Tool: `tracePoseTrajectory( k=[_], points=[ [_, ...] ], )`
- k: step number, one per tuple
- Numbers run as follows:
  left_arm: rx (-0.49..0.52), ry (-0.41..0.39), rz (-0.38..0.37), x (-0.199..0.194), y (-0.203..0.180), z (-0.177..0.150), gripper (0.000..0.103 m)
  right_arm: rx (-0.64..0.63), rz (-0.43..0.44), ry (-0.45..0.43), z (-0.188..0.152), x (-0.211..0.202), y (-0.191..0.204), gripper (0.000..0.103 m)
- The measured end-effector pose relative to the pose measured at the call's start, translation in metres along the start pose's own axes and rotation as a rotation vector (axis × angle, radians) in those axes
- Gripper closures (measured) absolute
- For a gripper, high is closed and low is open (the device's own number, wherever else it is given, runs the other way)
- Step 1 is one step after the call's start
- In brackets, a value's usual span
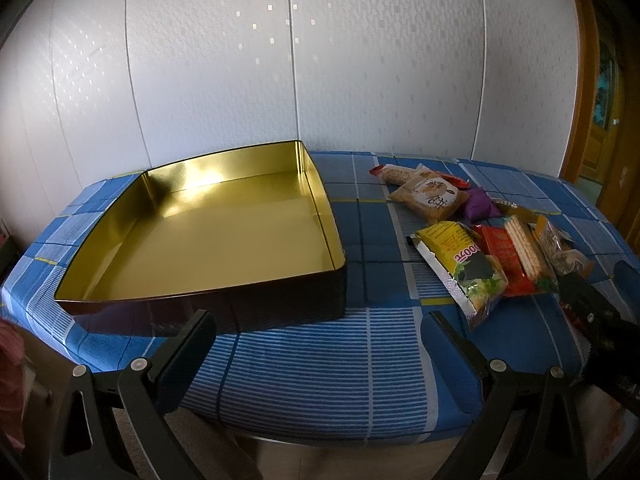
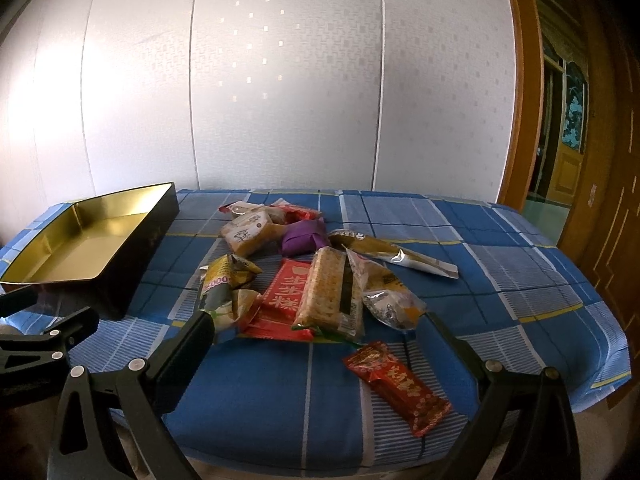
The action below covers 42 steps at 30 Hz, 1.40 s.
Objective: Organize snacks
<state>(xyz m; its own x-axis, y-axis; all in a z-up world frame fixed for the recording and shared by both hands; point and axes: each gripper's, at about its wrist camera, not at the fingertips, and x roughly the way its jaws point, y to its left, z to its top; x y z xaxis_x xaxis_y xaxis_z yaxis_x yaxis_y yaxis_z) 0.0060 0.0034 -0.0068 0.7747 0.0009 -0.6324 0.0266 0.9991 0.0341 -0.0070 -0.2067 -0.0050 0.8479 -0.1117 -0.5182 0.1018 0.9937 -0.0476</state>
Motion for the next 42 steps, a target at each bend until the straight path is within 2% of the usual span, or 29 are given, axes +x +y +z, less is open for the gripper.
tracePoseTrajectory(
  k=[7, 11, 18, 24, 28, 30, 31, 40, 42],
  points=[
    [0.000, 0.005, -0.004, 0.001, -0.001, -0.001, 0.000, 0.014, -0.001, 0.007, 0.000, 0.001, -0.003, 0.000],
    [0.003, 0.024, -0.034, 0.003, -0.002, -0.002, 0.000, 0.037, -0.015, 0.008, 0.002, 0.001, -0.010, 0.000],
    [0.019, 0.007, -0.051, 0.000, -0.004, -0.002, 0.000, 0.163, -0.041, 0.049, 0.003, 0.009, -0.044, 0.000],
    [0.058, 0.062, -0.165, 0.006, -0.014, -0.006, 0.000, 0.317, -0.087, 0.073, 0.006, 0.012, -0.096, 0.000],
    [0.056, 0.088, -0.213, 0.006, -0.019, -0.008, 0.000, 0.401, -0.066, 0.134, 0.000, 0.021, -0.123, 0.003],
    [0.054, 0.101, -0.222, 0.007, -0.021, -0.008, 0.000, 0.428, -0.057, 0.159, -0.004, 0.024, -0.131, 0.012],
    [0.054, 0.106, -0.224, 0.007, -0.022, -0.008, 0.000, 0.438, -0.047, 0.176, -0.006, 0.026, -0.135, 0.013],
    [0.042, 0.119, -0.251, 0.009, -0.019, -0.010, 0.000, 0.308, 0.057, 0.276, -0.013, 0.035, -0.102, 0.020],
    [0.042, 0.117, -0.264, 0.008, -0.018, -0.010, 0.000, 0.251, 0.059, 0.298, -0.016, 0.039, -0.092, 0.029]
  ],
)
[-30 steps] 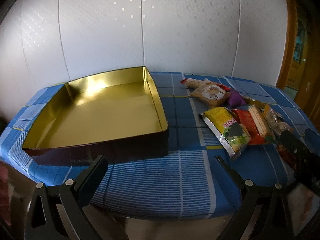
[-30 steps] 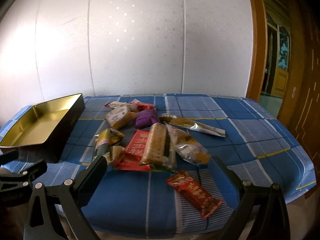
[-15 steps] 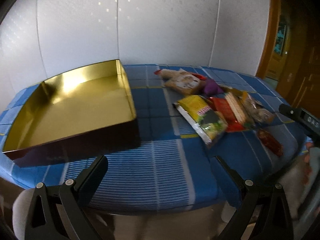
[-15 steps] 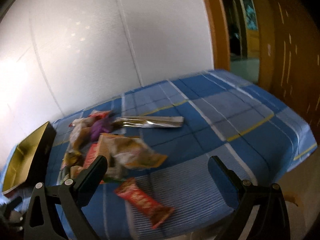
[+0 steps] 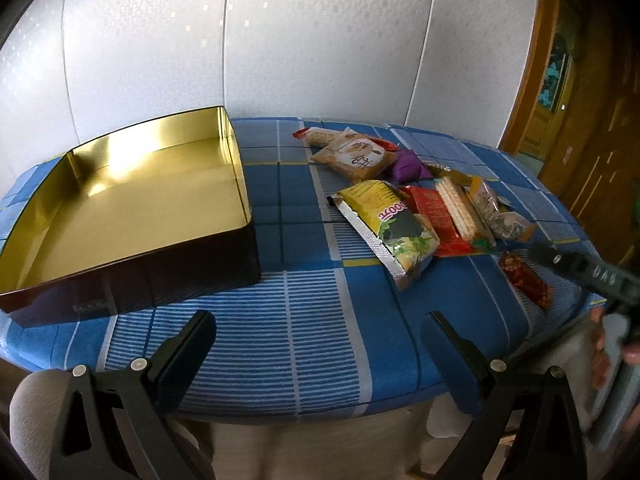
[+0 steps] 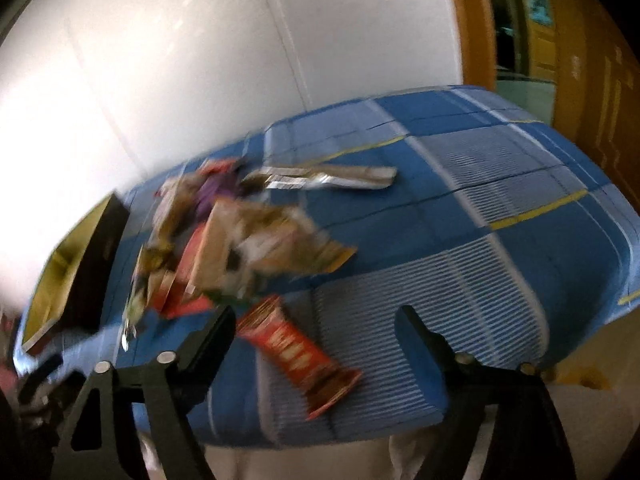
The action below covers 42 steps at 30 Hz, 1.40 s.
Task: Organize snacks
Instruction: 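Grasp the red candy bar with the right gripper, then grasp the yellow chip bag with the left gripper while the right gripper holds the red bar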
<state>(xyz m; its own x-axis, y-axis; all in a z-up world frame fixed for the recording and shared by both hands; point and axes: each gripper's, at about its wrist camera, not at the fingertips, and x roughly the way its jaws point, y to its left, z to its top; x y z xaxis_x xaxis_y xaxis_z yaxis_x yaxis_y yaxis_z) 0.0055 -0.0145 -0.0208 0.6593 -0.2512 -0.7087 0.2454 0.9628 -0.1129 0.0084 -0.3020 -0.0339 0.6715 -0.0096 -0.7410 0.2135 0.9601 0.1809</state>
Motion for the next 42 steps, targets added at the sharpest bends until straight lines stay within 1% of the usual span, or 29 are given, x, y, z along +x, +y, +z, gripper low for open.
tracePoseTrajectory(
  k=[1, 3, 4, 6, 7, 8, 9, 11, 13, 15, 18, 20, 23, 27, 30, 33, 35, 37, 38, 39, 40, 41, 42],
  points=[
    [0.000, -0.002, -0.006, 0.000, 0.000, 0.000, 0.000, -0.032, -0.010, 0.015, -0.003, 0.003, 0.006, 0.032],
    [0.004, -0.007, -0.007, -0.002, 0.001, -0.001, 0.000, -0.056, -0.004, 0.049, -0.007, 0.009, 0.010, 0.049],
    [0.007, -0.011, -0.002, -0.003, 0.000, -0.001, 0.000, -0.069, -0.012, 0.044, -0.009, 0.009, 0.012, 0.050],
    [0.022, -0.027, 0.018, -0.005, -0.002, -0.001, 0.000, -0.083, -0.004, 0.049, -0.010, 0.011, 0.015, 0.063],
    [0.028, -0.034, 0.025, -0.006, -0.004, -0.001, 0.000, -0.097, -0.005, 0.044, -0.012, 0.011, 0.018, 0.064],
    [0.031, -0.035, 0.025, -0.006, -0.005, -0.001, 0.000, -0.107, -0.006, 0.045, -0.012, 0.012, 0.020, 0.068],
    [0.032, -0.033, 0.016, -0.006, -0.006, -0.001, 0.000, -0.125, 0.005, 0.045, -0.013, 0.012, 0.024, 0.073],
    [0.018, -0.019, -0.025, -0.003, -0.009, -0.001, 0.000, -0.138, 0.035, 0.048, -0.013, 0.012, 0.028, 0.076],
    [0.002, 0.007, -0.066, -0.001, -0.012, -0.001, 0.000, -0.143, 0.055, 0.047, -0.013, 0.014, 0.032, 0.076],
    [-0.014, 0.031, -0.077, 0.002, -0.016, 0.003, 0.000, -0.150, 0.049, 0.042, -0.012, 0.015, 0.035, 0.076],
    [-0.099, 0.056, -0.119, 0.008, -0.019, 0.012, 0.000, -0.137, 0.056, 0.039, -0.013, 0.014, 0.033, 0.076],
    [-0.134, 0.058, -0.134, 0.011, -0.023, 0.020, 0.000, -0.115, 0.071, 0.042, -0.012, 0.014, 0.029, 0.077],
    [-0.126, 0.048, -0.117, 0.013, -0.032, 0.030, 0.000, -0.093, 0.082, 0.046, -0.010, 0.015, 0.026, 0.079],
    [-0.094, 0.058, -0.071, 0.031, -0.047, 0.049, 0.000, -0.082, 0.088, 0.049, -0.009, 0.016, 0.026, 0.079],
    [-0.094, 0.098, -0.052, 0.049, -0.052, 0.059, 0.000, -0.081, 0.090, 0.050, -0.009, 0.016, 0.026, 0.079],
    [-0.120, 0.146, -0.043, 0.066, -0.051, 0.064, 0.001, -0.071, 0.098, 0.051, -0.009, 0.016, 0.024, 0.079],
    [-0.149, 0.168, -0.042, 0.075, -0.049, 0.065, 0.006, -0.067, 0.103, 0.052, -0.009, 0.016, 0.023, 0.079],
    [-0.164, 0.180, -0.054, 0.082, -0.048, 0.065, 0.015, -0.066, 0.105, 0.052, -0.009, 0.016, 0.023, 0.079],
    [-0.164, 0.190, -0.056, 0.086, -0.048, 0.065, 0.017, -0.066, 0.106, 0.052, -0.009, 0.016, 0.022, 0.079],
    [-0.157, 0.200, -0.059, 0.090, -0.049, 0.065, 0.023, -0.066, 0.105, 0.052, -0.009, 0.016, 0.022, 0.079],
    [-0.151, 0.204, -0.056, 0.092, -0.050, 0.065, 0.027, -0.065, 0.105, 0.052, -0.009, 0.016, 0.022, 0.079],
    [-0.132, 0.186, -0.042, 0.091, -0.052, 0.065, 0.029, -0.064, 0.106, 0.052, -0.009, 0.016, 0.022, 0.079],
    [-0.127, 0.186, -0.052, 0.092, -0.052, 0.065, 0.033, -0.063, 0.107, 0.052, -0.009, 0.016, 0.022, 0.079]
  ],
)
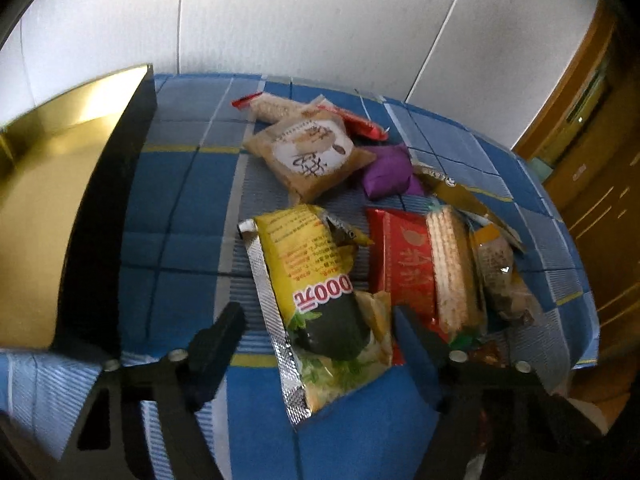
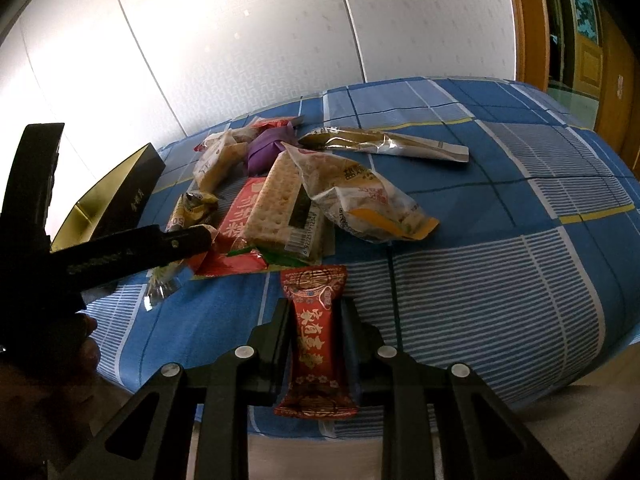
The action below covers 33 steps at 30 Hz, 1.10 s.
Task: Organize snacks
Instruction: 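Grasp the yellow chip bag with the left gripper while the right gripper holds the red bar, then carry the yellow chip bag into the gold tin and open the left gripper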
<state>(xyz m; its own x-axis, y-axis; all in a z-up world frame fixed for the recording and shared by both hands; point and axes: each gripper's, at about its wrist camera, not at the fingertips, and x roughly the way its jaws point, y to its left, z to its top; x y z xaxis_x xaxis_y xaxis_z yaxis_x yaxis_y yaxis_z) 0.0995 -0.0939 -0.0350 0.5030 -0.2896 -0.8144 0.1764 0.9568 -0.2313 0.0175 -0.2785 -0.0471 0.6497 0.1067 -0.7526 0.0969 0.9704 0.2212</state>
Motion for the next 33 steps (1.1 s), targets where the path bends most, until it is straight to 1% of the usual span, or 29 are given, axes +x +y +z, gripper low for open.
tracePoseTrajectory(
  k=[1, 5, 7, 8, 10, 12, 14, 19, 23, 26, 30, 33],
  points=[
    [0.007, -0.003, -0.005, 0.000, 0.000, 0.000, 0.036, 0.001, 0.001, 0.000, 0.000, 0.000, 0.000, 0.079],
    [0.029, -0.020, -0.012, 0.000, 0.001, -0.002, 0.042, -0.003, -0.002, -0.001, 0.000, 0.000, 0.000, 0.079],
    [0.064, -0.029, 0.014, -0.001, -0.001, -0.003, 0.053, -0.004, -0.005, -0.002, 0.000, 0.000, 0.001, 0.078],
    [0.077, -0.032, 0.023, -0.001, -0.001, -0.004, 0.056, -0.002, -0.004, -0.002, 0.000, 0.000, 0.001, 0.079],
    [0.112, -0.046, 0.025, -0.003, 0.000, -0.008, 0.061, 0.012, 0.016, -0.003, 0.000, 0.000, -0.001, 0.079],
    [0.129, -0.057, 0.023, -0.004, 0.003, -0.010, 0.064, 0.023, 0.048, 0.001, 0.000, 0.000, -0.001, 0.079],
    [0.139, -0.070, 0.007, -0.009, 0.008, -0.014, 0.065, 0.021, 0.071, 0.005, -0.001, 0.001, 0.002, 0.079],
    [0.155, -0.103, -0.006, -0.017, 0.019, -0.025, 0.066, -0.025, 0.081, 0.005, -0.003, 0.003, 0.014, 0.080],
    [0.145, -0.128, -0.055, -0.025, 0.030, -0.033, 0.066, -0.064, 0.075, 0.001, -0.004, 0.005, 0.022, 0.080],
    [0.146, -0.170, -0.090, -0.035, 0.038, -0.039, 0.067, -0.079, 0.072, -0.003, -0.005, 0.006, 0.025, 0.080],
    [0.141, -0.215, -0.108, -0.050, 0.044, -0.041, 0.067, -0.110, 0.052, -0.011, -0.007, 0.007, 0.029, 0.080],
    [0.142, -0.256, -0.104, -0.064, 0.047, -0.041, 0.067, -0.125, 0.043, -0.015, -0.008, 0.008, 0.032, 0.080]
  ],
)
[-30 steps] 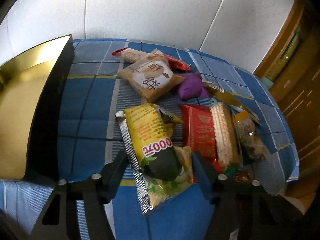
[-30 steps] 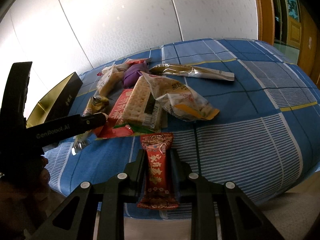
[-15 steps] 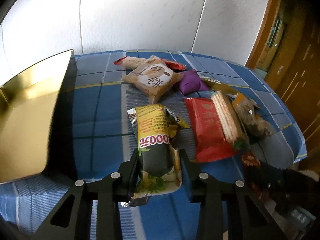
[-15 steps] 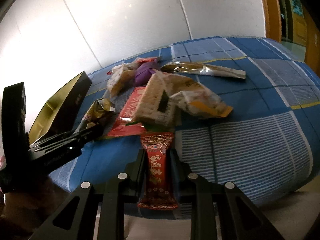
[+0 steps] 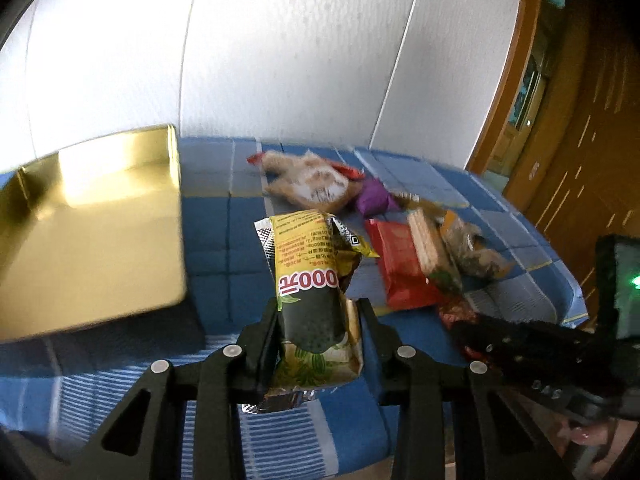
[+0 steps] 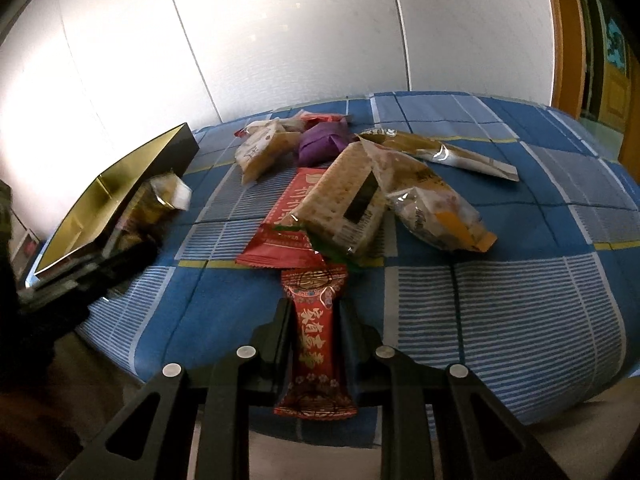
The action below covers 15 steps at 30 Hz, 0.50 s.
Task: Organize snacks
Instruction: 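Carry the yellow chip bag into the gold tin and open the left gripper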
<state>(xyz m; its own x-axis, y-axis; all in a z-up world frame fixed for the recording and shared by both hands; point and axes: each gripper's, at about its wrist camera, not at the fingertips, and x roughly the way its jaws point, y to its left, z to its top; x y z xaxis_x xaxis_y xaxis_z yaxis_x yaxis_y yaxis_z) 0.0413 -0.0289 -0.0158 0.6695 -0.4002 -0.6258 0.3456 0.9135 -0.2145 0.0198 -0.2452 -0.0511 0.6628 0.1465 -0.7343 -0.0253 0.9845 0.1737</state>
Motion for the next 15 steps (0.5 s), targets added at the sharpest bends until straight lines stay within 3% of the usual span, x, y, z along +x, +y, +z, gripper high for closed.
tracePoseTrajectory(
  k=[7, 15],
  points=[
    [0.019, -0.130, 0.079, -0.033, 0.019, 0.014, 0.067, -0.018, -0.009, -0.006, -0.001, 0.000, 0.001, 0.080],
    [-0.063, -0.163, 0.230, -0.052, 0.085, 0.024, 0.066, -0.029, -0.021, -0.011, -0.002, 0.000, 0.005, 0.080]
  ],
)
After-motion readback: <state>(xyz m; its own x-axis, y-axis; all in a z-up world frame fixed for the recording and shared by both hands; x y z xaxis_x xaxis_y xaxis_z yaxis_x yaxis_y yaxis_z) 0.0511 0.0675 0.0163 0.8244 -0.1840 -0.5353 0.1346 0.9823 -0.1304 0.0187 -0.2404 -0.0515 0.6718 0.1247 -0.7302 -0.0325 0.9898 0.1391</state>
